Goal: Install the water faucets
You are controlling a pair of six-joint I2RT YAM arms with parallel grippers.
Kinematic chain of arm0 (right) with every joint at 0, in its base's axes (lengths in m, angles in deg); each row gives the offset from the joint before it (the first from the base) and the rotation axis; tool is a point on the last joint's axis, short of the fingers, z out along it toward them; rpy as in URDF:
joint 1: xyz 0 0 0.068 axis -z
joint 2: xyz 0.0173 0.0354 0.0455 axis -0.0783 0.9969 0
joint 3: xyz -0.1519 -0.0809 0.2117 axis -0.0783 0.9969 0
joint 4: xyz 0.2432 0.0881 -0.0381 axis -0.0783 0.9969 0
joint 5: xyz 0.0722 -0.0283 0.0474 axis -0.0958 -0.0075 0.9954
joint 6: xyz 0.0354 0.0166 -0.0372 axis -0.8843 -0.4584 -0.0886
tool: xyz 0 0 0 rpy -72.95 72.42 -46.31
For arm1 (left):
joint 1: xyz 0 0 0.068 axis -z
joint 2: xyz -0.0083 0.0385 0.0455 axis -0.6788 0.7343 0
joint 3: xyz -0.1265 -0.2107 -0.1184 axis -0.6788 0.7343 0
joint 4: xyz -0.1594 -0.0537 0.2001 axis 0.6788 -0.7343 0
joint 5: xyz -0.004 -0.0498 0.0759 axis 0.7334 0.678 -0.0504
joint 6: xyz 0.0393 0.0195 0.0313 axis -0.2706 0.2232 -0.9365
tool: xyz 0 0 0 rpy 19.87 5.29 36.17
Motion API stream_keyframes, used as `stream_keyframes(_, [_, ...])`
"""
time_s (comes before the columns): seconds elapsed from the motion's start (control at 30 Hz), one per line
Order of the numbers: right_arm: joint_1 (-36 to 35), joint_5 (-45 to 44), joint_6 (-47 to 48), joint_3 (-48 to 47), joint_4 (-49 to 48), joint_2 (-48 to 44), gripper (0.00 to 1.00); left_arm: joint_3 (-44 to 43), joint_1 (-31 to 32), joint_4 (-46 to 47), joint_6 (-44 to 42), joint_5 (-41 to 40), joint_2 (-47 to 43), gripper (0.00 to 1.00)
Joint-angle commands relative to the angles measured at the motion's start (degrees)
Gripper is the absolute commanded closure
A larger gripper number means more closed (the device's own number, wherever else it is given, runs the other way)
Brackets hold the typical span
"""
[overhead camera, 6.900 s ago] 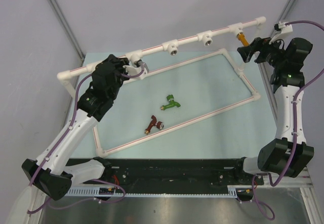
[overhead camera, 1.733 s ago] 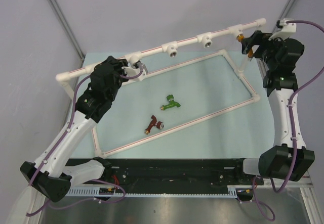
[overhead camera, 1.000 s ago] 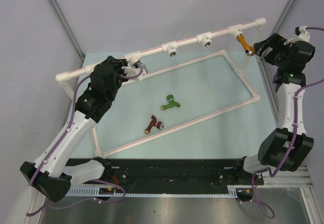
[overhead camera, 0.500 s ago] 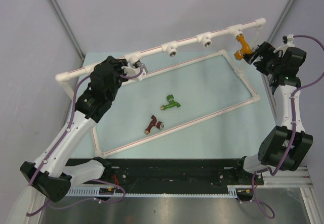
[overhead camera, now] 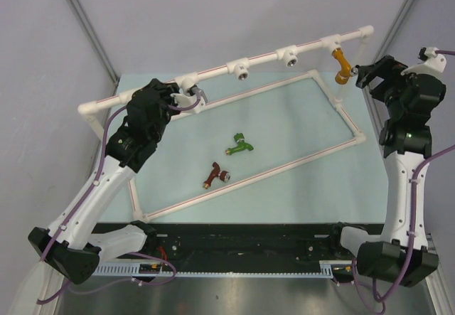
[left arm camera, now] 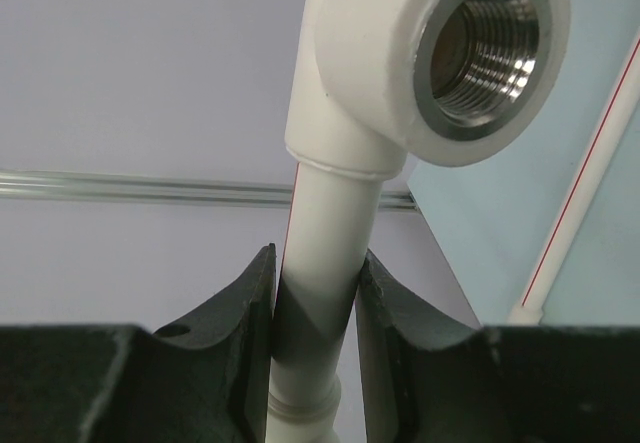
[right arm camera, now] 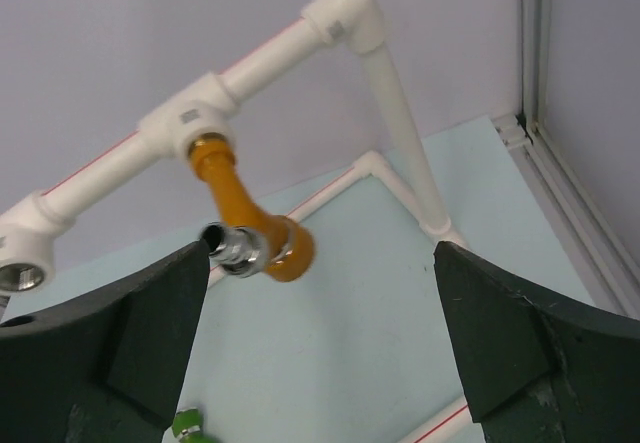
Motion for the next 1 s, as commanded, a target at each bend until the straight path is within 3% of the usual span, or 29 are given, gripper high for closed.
stream_keyframes(0.0, [-5.4, -8.8, 5.9, -0.7, -2.2, -4.4, 0.01, -1.7, 0.1, -0.5, 5.1, 1.7, -0.1, 1.00])
stream_keyframes(0.23, [-9.9, 1.0, 7.8, 3.0, -8.3, -6.5, 0.01, -1.8, 0.1, -0.8, 5.2, 1.7, -0.1, 1.00])
stream_keyframes(0.47, [-11.1, 3.4, 10.0, 9.2, -10.5, -5.8, 0.00, -1.8, 0.1, -0.9, 5.2, 1.7, 0.0, 1.00])
stream_keyframes(0.7, [-8.7, 3.0, 10.2, 10.8, -15.6, -3.3, 0.00, -1.8, 0.1, -0.9, 5.3, 1.8, 0.1, 1.00])
stream_keyframes(0.97, [-2.9, 13.3, 2.5, 10.7, -25.4, 2.1, 0.03, -1.8, 0.1, -0.9, 5.2, 1.8, 0.1, 1.00])
